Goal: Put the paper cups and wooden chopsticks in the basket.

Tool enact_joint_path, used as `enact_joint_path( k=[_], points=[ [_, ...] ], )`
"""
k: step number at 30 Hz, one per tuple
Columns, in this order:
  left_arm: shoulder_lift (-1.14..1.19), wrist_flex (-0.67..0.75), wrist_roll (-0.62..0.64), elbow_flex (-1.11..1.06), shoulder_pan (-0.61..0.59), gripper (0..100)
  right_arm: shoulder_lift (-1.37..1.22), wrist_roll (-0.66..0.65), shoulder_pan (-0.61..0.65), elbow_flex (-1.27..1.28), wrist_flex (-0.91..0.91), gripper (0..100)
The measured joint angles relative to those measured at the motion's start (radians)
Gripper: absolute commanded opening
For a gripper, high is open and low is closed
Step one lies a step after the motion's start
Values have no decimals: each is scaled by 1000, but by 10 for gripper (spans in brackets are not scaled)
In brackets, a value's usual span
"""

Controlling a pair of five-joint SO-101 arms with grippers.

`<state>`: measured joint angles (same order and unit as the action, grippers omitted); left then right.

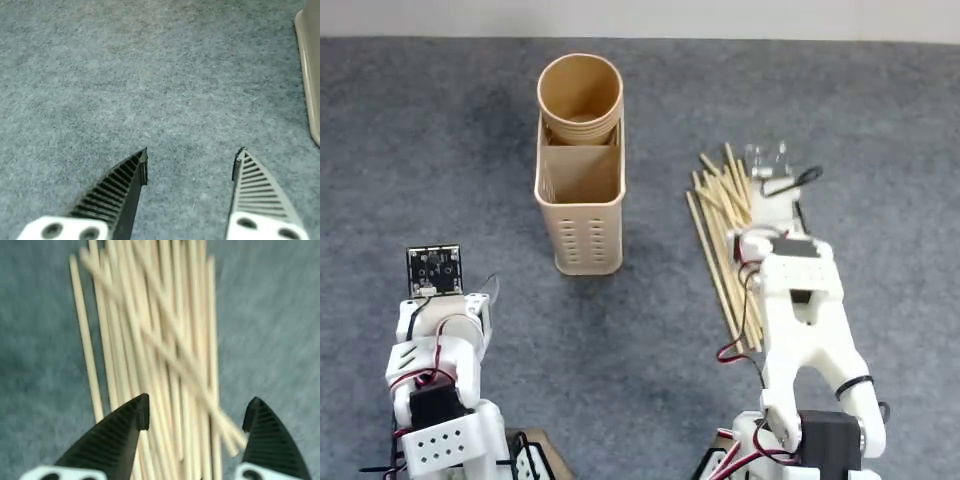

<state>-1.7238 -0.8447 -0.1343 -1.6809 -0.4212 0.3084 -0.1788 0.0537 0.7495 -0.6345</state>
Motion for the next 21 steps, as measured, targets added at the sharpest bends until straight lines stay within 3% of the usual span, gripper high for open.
enact_joint_path(
  k=[5,14,19,21],
  points=[
    [0,0,0,0,0,277,-41,-31,12,-143,-35,305],
    [0,0,0,0,0,277,-345,-169,31,-301,-38,322],
    [0,0,0,0,0,277,-428,-186,12,-354,-38,187],
    [0,0,0,0,0,277,-430,-195,3,-368,-28,181]
  ],
)
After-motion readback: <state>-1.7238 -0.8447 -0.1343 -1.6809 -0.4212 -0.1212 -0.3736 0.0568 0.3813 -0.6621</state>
